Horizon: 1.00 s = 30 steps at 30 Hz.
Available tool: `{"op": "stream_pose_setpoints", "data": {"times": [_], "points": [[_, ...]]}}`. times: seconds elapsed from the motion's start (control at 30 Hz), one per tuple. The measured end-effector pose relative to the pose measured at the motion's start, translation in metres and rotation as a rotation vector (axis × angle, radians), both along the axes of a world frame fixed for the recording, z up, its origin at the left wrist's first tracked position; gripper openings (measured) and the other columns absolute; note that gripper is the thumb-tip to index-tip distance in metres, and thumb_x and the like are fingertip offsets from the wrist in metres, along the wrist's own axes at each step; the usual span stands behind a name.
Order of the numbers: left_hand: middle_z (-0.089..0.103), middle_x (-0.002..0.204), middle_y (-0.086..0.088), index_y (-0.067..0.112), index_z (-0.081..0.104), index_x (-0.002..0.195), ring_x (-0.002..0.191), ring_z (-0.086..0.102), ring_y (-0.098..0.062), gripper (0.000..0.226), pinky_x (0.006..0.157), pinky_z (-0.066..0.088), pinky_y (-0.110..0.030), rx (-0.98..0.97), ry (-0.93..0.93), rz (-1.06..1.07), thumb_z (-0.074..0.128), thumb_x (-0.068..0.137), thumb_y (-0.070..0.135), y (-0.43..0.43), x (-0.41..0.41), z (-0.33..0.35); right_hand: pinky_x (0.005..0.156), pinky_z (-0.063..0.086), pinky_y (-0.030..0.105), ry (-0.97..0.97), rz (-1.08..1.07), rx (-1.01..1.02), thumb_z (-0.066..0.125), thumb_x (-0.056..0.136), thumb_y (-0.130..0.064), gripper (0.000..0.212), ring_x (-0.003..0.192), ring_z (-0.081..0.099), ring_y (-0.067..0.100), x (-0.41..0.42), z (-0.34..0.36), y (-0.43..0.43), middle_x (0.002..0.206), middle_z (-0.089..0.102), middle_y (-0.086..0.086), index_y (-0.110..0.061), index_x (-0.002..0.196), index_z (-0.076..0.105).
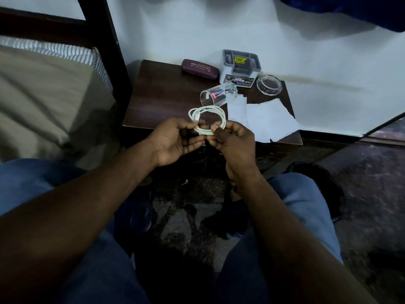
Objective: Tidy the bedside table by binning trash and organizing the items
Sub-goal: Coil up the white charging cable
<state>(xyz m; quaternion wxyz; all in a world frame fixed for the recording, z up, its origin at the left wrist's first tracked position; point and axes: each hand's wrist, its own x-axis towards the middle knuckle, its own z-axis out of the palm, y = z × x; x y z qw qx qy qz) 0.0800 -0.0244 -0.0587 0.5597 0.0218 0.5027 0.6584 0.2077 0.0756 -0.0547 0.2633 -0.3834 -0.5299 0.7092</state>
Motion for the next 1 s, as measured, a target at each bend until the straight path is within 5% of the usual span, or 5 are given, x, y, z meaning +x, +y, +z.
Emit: {"op": "stream_pose_setpoints", "data": {"times": [0.1, 0.2, 0.5, 0.77, 1.0], "points": [[0.076, 0.098, -0.006, 0.010, 0.070, 0.110, 0.087, 0.073, -0.017, 0.034, 0.089, 0.059, -0.031, 0.115, -0.006, -0.010, 0.041, 0.097, -0.003, 0.000, 0.002, 0.000, 0.067, 0.060, 0.023, 0.070, -0.029, -0.132, 0.070, 0.094, 0.000, 0.004, 0.066, 0.070, 0.012, 0.002, 0.005, 0.003, 0.076, 0.074, 0.006, -0.003, 0.092, 0.071], [0.077, 0.093, -0.002, 0.011, 0.071, 0.106, 0.083, 0.074, -0.013, 0.037, 0.083, 0.061, -0.027, 0.114, 0.126, -0.002, 0.043, 0.097, -0.011, 0.002, 0.005, -0.002, 0.067, 0.060, 0.022, 0.103, -0.028, -0.174, 0.070, 0.095, 0.000, 0.005, 0.064, 0.070, 0.010, 0.003, 0.008, 0.005, 0.074, 0.074, 0.005, -0.004, 0.091, 0.070], [0.071, 0.077, 0.004, 0.016, 0.069, 0.099, 0.063, 0.067, -0.009, 0.019, 0.062, 0.060, -0.023, -0.015, 0.234, -0.022, 0.057, 0.098, 0.001, 0.003, 0.017, 0.002, 0.070, 0.061, 0.023, 0.140, -0.028, -0.170, 0.068, 0.095, 0.001, 0.005, 0.067, 0.071, 0.013, 0.001, 0.008, 0.004, 0.084, 0.070, 0.010, -0.001, 0.100, 0.067], [0.078, 0.101, 0.001, 0.021, 0.068, 0.104, 0.065, 0.062, -0.014, 0.019, 0.076, 0.058, -0.035, -0.014, 0.147, -0.034, 0.051, 0.096, 0.026, 0.000, -0.005, 0.011, 0.067, 0.061, 0.023, 0.002, 0.057, -0.092, 0.070, 0.095, -0.001, 0.011, 0.075, 0.069, 0.021, 0.000, 0.008, 0.005, 0.091, 0.071, 0.019, 0.004, 0.104, 0.069], [0.077, 0.093, -0.001, 0.023, 0.066, 0.096, 0.071, 0.065, -0.012, 0.008, 0.061, 0.057, -0.023, -0.133, 0.292, 0.073, 0.064, 0.098, 0.016, 0.004, -0.008, 0.005, 0.062, 0.057, 0.020, -0.053, 0.043, -0.013, 0.072, 0.094, -0.004, 0.012, 0.064, 0.066, 0.015, -0.002, 0.010, 0.007, 0.084, 0.071, 0.011, -0.002, 0.105, 0.069]]}}
